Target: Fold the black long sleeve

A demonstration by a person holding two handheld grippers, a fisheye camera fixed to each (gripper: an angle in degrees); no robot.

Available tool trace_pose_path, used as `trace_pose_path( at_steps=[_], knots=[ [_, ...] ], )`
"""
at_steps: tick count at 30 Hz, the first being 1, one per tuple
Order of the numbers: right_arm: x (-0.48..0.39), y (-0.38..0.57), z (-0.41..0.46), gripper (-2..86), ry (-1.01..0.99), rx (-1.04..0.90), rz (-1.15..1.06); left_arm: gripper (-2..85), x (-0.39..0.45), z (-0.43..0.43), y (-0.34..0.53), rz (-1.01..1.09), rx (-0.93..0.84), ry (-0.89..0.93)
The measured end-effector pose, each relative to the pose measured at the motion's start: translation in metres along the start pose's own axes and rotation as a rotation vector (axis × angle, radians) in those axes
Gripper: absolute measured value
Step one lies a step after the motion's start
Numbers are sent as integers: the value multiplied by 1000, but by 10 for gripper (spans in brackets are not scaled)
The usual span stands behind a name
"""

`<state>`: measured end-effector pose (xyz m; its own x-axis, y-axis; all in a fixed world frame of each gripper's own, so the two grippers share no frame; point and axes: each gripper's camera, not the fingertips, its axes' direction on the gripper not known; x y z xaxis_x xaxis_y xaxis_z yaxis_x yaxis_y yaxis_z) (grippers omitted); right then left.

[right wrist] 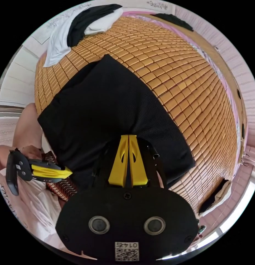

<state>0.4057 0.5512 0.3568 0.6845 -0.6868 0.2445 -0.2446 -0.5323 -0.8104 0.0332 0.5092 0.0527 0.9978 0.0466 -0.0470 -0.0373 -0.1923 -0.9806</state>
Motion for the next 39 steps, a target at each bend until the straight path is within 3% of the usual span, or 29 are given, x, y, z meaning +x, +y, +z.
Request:
trace_pose_path(
  at_steps=[2,6,10,12,14,17,21,23,27,30,39],
  knots=[
    [4,-10,-10,-6,-7,-75,-39,-10,3,2,2,2,7,-6],
    [15,-22,-14,-5,110,-9,45,-10,6,7,9,-32,36,5],
    [24,-20,9,-5,99,-48,85,-9,9,11,13,-46,43,13],
    [31,-2,2,-4,69,24,97,-9,10,13,13,-44,39,14],
    [44,52,-20,-2,49,240,232,-8,10,14,15,-52,42,19],
    [51,147,-28,4,-39,386,399,-1,11,10,17,-51,66,27],
    [46,264,-4,38,-20,372,620,64,11,-6,22,-78,164,57],
    [40,319,23,107,-58,303,718,103,12,-12,21,-103,228,58],
    [35,359,62,122,-161,215,729,153,20,-8,3,-82,252,61],
    [41,380,82,51,-207,166,759,168,31,3,-18,-14,234,78],
    [79,456,58,11,-574,567,688,206,53,36,-85,143,194,91]
  ],
)
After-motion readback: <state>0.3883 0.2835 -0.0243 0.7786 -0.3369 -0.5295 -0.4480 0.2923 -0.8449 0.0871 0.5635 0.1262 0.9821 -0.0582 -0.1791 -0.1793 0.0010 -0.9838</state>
